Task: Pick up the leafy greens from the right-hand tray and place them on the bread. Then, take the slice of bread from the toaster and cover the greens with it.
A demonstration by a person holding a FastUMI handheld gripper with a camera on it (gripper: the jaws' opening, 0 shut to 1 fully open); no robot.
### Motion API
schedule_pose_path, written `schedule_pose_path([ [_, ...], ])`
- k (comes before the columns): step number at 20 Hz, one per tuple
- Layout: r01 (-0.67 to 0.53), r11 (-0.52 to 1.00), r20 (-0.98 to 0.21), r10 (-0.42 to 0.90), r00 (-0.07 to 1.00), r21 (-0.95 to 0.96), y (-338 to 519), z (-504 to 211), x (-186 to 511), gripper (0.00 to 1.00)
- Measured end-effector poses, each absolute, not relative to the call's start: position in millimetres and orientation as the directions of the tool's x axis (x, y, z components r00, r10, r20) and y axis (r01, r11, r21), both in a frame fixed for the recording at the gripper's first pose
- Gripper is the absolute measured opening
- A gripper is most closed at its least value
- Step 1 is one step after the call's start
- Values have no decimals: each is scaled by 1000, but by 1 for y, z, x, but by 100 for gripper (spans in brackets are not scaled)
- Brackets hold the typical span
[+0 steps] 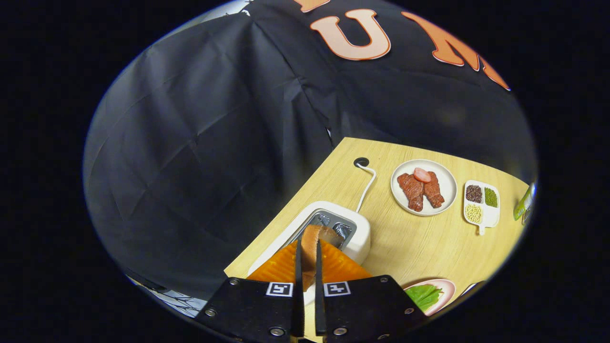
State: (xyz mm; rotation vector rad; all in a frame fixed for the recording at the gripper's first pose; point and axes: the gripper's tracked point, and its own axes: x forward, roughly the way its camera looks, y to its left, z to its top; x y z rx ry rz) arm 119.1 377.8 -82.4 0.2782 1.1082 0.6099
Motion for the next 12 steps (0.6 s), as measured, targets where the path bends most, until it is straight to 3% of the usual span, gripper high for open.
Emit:
schedule_pose_path([
  [12,-343,759,-619,650,440,553,336,-8,103,9],
])
